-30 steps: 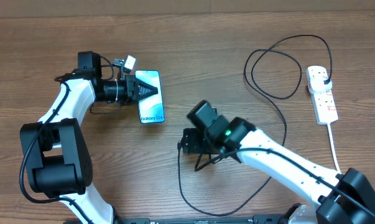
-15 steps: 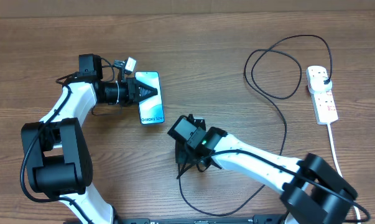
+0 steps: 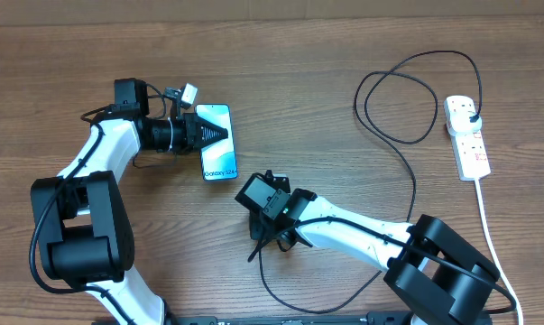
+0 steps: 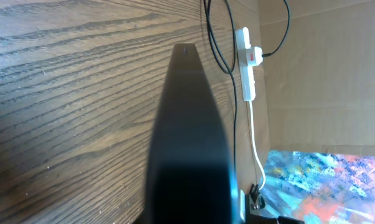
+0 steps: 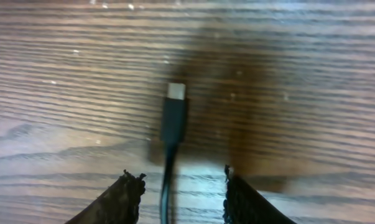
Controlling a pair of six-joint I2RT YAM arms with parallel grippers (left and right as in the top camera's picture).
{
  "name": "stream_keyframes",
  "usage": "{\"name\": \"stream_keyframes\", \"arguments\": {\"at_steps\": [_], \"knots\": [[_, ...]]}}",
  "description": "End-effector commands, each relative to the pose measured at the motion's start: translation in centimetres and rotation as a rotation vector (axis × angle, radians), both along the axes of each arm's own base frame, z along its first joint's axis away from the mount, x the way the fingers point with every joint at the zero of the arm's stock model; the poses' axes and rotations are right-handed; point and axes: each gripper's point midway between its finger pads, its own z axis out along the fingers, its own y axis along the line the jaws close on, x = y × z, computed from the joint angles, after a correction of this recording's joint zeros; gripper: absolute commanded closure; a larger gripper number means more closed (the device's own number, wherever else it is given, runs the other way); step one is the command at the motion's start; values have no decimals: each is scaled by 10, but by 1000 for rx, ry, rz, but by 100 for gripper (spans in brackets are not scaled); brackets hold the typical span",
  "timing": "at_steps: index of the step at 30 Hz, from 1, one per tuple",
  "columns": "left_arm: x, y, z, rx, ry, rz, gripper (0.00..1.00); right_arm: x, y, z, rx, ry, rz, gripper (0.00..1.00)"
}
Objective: Plug charger to phone and switch on socket
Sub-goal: 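Grasp the black USB-C plug end with the right gripper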
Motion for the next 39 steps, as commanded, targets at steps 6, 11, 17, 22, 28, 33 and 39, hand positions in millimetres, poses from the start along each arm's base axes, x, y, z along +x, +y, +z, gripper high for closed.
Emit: {"name": "stream_keyframes", "arguments": {"at_steps": [6,11,17,22,28,33,39], "knots": [[-2,-1,7,-26,-8,-5,96,1,7,-10,-12,-17,16,67],[-2,-1,7,-26,-8,-5,96,5,7,-10,-16,-36,10,74],[-2,-1,7,-26,-8,-5,96,3,5,-11,-25,-29,10,82],[-2,-1,7,-27,-8,-5,96,4,4,-11,-30,-32,8,84],[-2,-1,7,-27,-5,-3,96,7,5,-11,-31,-52,3,88],[-2,-1,7,-28,-4,-4,96,9,6,-10,-25,-60,2,96],[-3,-4,12,-57,-18,-17,96,7,5,-11,-29,-46,4,96]]}}
